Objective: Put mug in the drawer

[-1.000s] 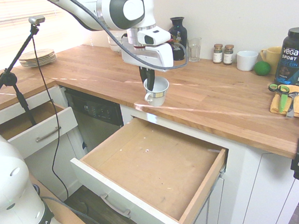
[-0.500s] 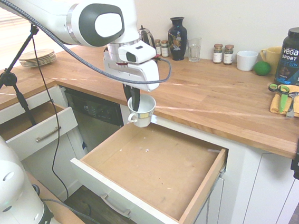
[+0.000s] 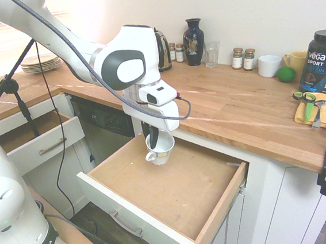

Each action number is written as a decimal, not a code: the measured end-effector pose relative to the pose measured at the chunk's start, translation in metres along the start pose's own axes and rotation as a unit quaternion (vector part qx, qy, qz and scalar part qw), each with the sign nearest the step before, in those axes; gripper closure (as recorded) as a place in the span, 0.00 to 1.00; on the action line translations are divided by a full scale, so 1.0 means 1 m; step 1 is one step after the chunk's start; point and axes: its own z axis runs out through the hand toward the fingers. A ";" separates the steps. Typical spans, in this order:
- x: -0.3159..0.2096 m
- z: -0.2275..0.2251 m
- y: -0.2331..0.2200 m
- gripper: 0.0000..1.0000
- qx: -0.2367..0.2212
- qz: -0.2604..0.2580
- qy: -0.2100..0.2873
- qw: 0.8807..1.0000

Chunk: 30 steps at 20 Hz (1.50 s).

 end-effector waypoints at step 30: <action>0.021 0.141 -0.022 1.00 -0.044 -0.025 -0.010 0.999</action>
